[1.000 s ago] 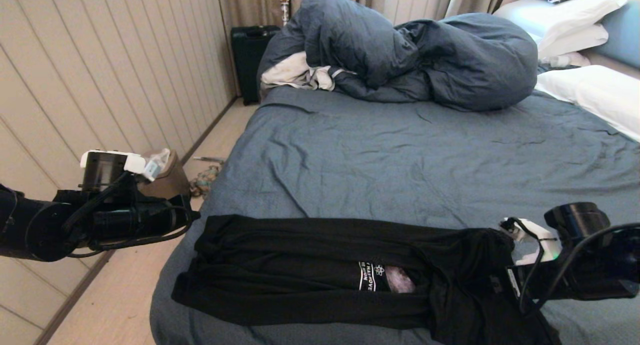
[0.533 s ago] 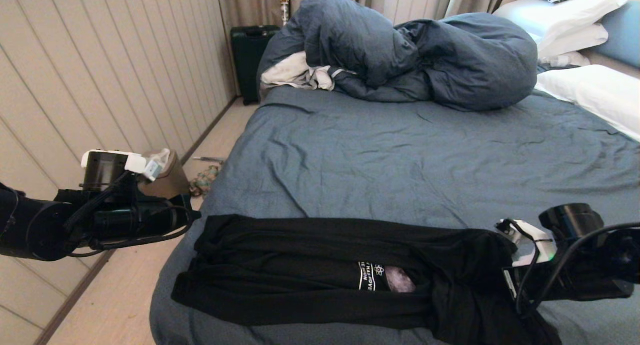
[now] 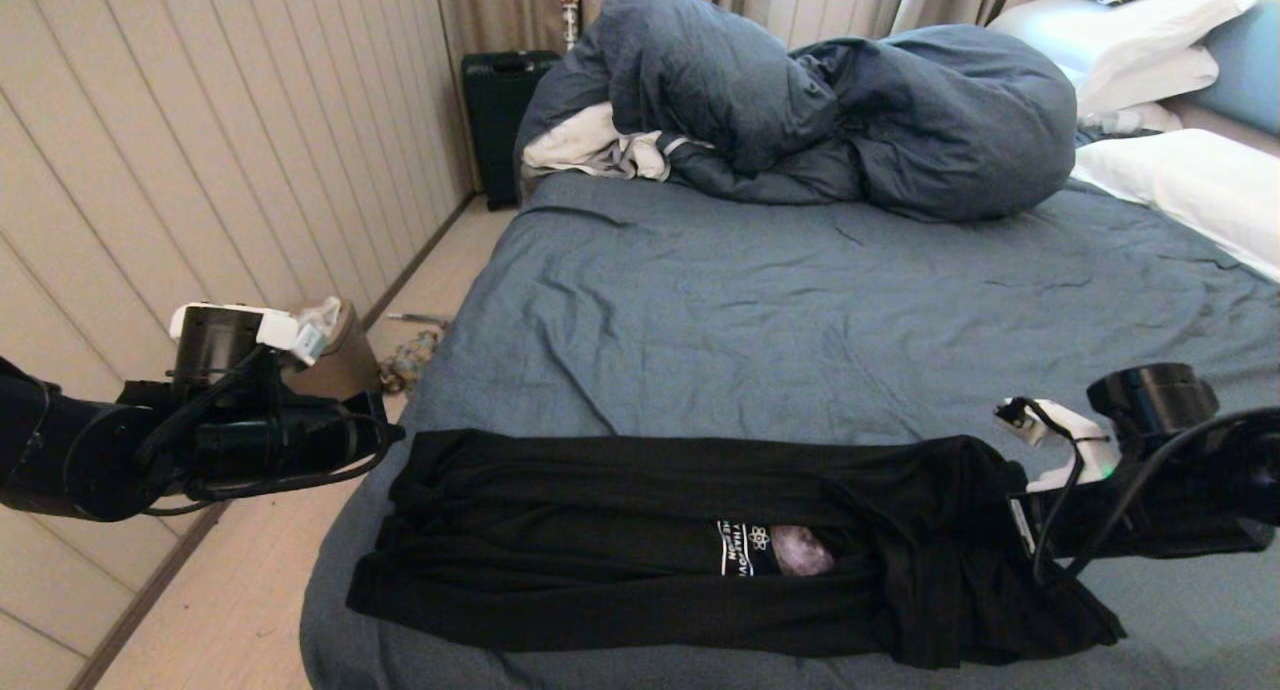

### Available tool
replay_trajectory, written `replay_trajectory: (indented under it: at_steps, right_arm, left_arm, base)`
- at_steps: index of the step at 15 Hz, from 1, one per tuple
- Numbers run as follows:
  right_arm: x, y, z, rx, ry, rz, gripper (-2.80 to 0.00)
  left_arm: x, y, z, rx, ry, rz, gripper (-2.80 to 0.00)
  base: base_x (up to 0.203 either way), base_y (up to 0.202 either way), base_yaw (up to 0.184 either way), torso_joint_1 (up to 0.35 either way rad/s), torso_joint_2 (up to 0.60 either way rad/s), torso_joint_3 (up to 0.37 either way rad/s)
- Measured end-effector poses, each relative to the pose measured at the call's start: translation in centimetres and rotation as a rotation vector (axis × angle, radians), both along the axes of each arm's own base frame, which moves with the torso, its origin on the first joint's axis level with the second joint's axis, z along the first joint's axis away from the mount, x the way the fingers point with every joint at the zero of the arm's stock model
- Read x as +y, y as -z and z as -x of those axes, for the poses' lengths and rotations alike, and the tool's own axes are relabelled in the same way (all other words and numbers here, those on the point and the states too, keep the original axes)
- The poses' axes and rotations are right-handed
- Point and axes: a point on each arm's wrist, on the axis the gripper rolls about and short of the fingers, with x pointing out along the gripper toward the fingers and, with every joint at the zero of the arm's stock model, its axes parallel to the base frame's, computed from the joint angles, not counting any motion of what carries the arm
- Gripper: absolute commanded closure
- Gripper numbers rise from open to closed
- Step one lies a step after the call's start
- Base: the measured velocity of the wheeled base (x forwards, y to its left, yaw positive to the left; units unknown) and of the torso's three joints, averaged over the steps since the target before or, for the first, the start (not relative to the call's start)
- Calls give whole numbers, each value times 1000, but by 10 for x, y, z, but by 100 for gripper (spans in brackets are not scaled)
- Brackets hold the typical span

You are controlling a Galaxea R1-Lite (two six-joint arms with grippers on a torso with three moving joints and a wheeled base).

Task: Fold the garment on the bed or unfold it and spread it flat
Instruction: Fold the black T-shirt

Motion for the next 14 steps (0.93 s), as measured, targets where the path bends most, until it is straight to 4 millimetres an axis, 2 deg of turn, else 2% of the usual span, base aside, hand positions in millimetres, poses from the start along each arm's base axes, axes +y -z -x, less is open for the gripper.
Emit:
replay_trajectory:
  at_steps: [3,7,10,14]
  right_arm:
    - [-25,-18,6,-1,69,20,0]
    - [-71,-37,21,-5,179,74,0]
    - [-107,-42,31,-13,285,101,0]
    - [-170,-43,49,-15,459,135,0]
  left_arm:
    - [0,1,-1,1,-2,-1,0]
    - [0,1,-1,1,-1,-1,0]
    - [0,2,-2,5,-2,-1,0]
    - [0,2,-3,5,-2,-2,0]
  base:
    - [0,0,0,0,0,0]
    - [0,0,0,0,0,0]
    - [0,0,0,0,0,0]
    - [0,0,0,0,0,0]
